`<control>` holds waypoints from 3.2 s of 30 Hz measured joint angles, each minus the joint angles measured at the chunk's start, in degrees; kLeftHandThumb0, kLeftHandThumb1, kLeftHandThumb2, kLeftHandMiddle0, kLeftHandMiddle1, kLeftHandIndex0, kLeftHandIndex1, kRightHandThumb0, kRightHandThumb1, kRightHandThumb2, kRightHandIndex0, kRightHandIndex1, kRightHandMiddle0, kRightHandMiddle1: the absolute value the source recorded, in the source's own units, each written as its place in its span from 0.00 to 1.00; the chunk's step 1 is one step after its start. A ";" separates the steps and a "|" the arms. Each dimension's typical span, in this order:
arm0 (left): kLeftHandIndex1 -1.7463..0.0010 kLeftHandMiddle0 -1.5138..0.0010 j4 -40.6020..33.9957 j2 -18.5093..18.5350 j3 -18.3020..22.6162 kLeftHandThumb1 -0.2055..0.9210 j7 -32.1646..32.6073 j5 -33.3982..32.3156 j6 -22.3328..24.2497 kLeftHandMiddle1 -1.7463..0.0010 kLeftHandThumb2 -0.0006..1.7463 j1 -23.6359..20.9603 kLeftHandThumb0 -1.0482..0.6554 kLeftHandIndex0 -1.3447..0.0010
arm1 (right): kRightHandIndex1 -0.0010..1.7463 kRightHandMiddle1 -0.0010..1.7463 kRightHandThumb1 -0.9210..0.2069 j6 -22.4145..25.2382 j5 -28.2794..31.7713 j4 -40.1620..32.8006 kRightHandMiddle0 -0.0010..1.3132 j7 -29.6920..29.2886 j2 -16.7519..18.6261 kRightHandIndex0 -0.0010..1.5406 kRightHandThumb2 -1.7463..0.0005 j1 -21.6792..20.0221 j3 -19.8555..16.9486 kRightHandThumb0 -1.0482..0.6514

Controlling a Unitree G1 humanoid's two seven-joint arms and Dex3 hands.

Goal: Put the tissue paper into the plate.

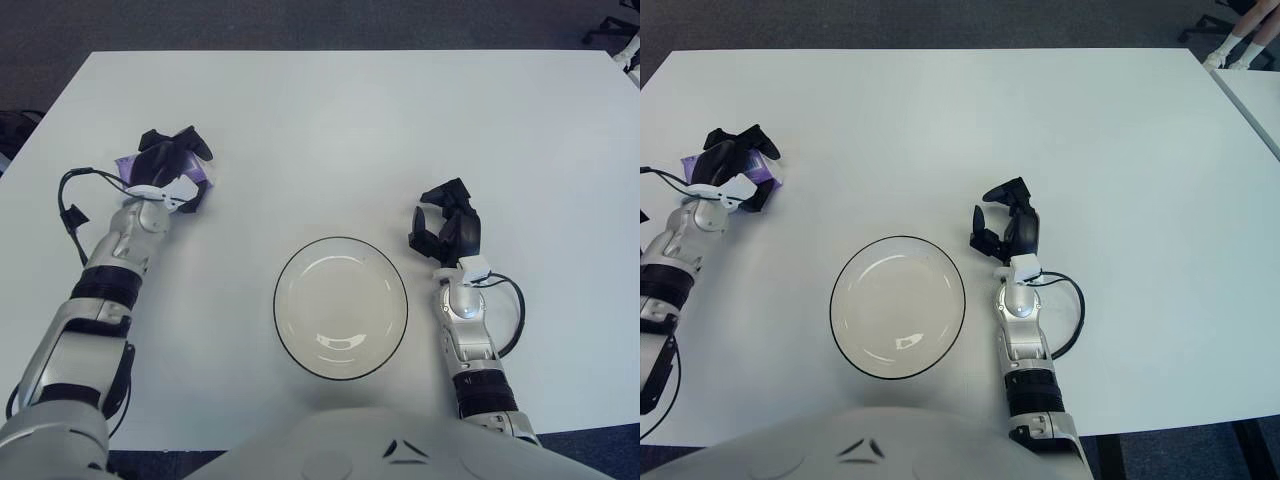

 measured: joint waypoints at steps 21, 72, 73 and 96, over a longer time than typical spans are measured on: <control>0.00 0.45 -22.68 -5.03 9.41 0.17 7.87 1.53 0.61 0.00 0.98 9.46 0.61 0.51 | 0.88 1.00 0.33 0.00 0.10 -0.04 0.33 0.35 0.00 0.41 0.41 -0.08 -0.05 0.37; 0.00 0.40 -53.93 -8.92 -4.17 0.15 -30.15 -22.92 -18.56 0.07 0.96 18.68 0.61 0.51 | 0.87 1.00 0.35 -0.56 0.74 0.39 0.34 0.65 0.85 0.42 0.39 -0.63 -0.33 0.37; 0.00 0.41 -53.94 -8.78 -4.39 0.16 -31.20 -22.95 -18.75 0.06 0.96 18.58 0.61 0.52 | 0.87 1.00 0.35 -0.54 0.73 0.39 0.34 0.64 0.86 0.42 0.39 -0.63 -0.32 0.37; 0.00 0.68 -61.11 -8.96 -10.93 0.48 -41.08 -12.52 -10.35 0.00 0.75 18.26 0.61 0.65 | 0.88 1.00 0.36 1.37 -3.85 -2.66 0.35 -3.50 2.33 0.47 0.38 1.70 1.38 0.37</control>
